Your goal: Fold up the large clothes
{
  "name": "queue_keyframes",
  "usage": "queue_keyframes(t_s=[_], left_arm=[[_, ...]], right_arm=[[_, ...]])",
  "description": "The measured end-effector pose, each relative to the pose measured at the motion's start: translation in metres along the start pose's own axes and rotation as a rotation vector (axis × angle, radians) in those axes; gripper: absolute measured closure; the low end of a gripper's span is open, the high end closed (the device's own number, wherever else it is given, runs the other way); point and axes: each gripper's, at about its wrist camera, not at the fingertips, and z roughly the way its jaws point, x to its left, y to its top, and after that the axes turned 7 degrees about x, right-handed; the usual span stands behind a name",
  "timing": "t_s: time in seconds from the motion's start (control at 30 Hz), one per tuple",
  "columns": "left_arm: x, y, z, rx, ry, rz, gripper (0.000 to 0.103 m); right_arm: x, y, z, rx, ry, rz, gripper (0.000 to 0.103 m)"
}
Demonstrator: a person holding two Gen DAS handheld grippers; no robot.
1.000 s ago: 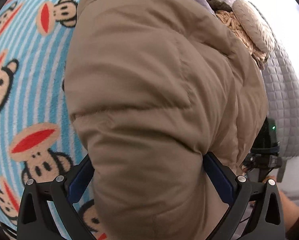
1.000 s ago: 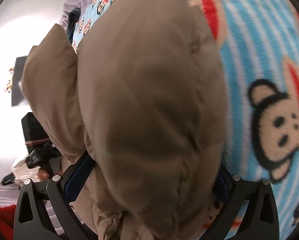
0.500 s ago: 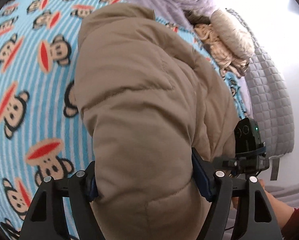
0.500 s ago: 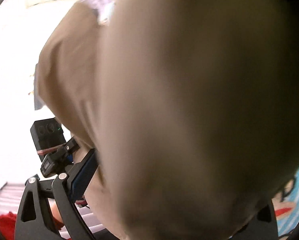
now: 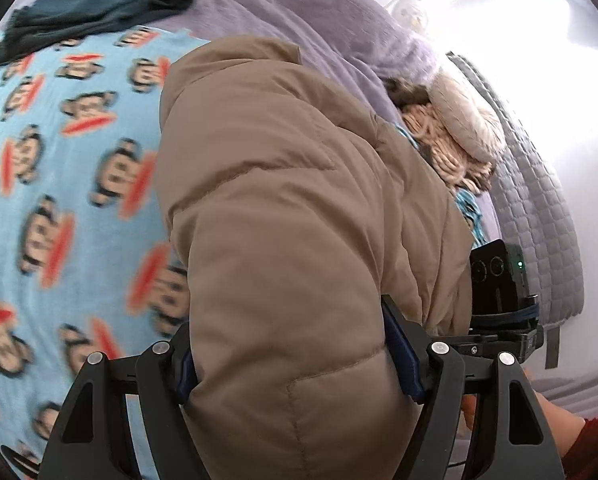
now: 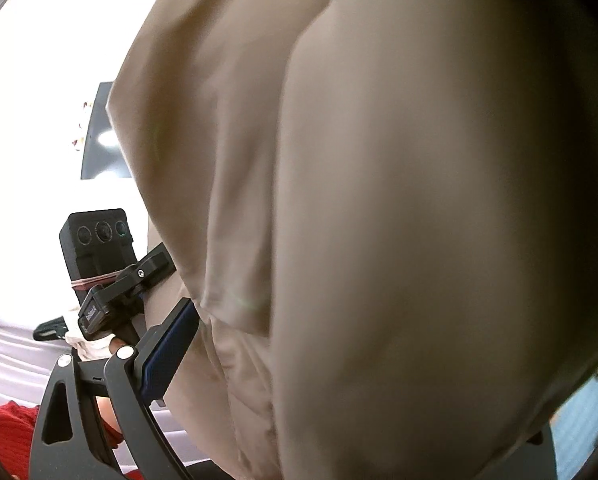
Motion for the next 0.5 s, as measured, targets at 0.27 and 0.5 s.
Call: queue_keyframes(t_s=[0.27,0.5], left_arm=[[0.109,0.033,0.009,-0.004,0.074,-0.064,0.024],[0.137,0.022,0.027,-0.014,0.070,-0.092,0.015]], right_arm=[[0.001,0.094,0.079,0.019,-0.076,0.032,0.006],[-0.011,0.106,0.054,-0.007,-0.257,0.111,0.006]])
